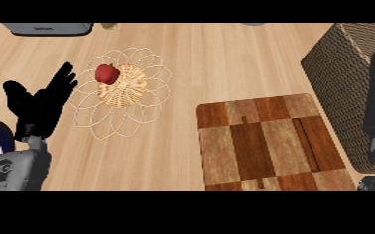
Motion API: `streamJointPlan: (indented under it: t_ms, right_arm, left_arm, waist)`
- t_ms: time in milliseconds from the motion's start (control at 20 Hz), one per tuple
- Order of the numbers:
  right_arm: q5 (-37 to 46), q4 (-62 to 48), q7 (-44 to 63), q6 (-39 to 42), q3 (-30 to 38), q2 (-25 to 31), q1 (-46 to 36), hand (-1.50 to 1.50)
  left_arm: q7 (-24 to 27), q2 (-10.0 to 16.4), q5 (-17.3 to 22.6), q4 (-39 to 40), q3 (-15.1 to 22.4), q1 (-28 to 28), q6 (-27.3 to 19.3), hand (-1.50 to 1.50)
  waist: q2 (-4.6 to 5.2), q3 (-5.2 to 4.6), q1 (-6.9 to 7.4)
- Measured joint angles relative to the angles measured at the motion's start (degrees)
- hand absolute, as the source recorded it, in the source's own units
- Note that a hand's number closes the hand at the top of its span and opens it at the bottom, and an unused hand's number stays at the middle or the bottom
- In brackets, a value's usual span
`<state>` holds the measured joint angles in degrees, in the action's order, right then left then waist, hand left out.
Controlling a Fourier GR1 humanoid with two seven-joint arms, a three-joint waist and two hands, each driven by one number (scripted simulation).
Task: Pick the lemon from the cutting board and place it in the basket
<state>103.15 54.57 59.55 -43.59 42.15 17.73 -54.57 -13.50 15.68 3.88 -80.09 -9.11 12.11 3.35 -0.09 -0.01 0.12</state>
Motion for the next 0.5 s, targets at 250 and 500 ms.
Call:
streamJointPlan:
  t_ms: [250, 500]
  right_arm:
    - [-1.2, 12.4, 0.4, -3.4, 2.8, -3.0, 2.8, -1.50]
    - [-4.1, 30.2, 1.1, -1.5, 2.5, -10.2, 8.2, -1.50]
  left_arm:
    - [-0.5, 0.4, 0.2, -0.8, -0.6, -0.9, -0.1, 0.00]
    - [-0.4, 0.5, 0.4, -0.8, -1.3, -2.3, -0.1, 0.00]
  waist:
    - [-0.60, -0.01, -1.08]
    - [-1.10, -0.06, -2.28]
